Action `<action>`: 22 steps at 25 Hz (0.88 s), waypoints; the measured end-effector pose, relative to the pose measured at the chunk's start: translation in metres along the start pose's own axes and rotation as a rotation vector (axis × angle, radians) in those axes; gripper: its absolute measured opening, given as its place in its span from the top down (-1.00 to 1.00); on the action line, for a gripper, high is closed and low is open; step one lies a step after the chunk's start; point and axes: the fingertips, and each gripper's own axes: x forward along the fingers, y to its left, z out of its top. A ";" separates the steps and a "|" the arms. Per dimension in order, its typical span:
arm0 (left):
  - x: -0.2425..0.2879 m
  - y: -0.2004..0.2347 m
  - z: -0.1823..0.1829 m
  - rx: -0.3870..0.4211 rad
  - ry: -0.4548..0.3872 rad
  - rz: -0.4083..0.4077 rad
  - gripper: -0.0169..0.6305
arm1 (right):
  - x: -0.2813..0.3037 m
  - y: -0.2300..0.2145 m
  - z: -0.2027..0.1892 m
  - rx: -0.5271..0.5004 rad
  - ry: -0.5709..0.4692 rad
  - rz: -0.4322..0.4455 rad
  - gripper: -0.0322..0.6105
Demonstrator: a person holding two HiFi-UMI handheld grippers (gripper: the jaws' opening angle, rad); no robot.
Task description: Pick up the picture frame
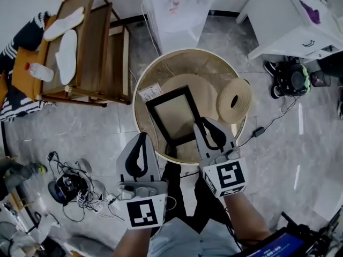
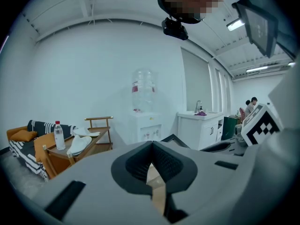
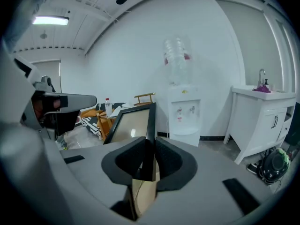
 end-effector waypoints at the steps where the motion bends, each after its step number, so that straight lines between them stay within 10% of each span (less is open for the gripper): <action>1: -0.004 -0.005 0.011 0.005 -0.020 0.005 0.90 | -0.009 -0.002 0.011 -0.010 -0.019 0.002 0.65; 22: -0.134 -0.132 0.212 0.073 -0.359 0.057 0.90 | -0.258 -0.006 0.220 -0.208 -0.441 -0.024 0.65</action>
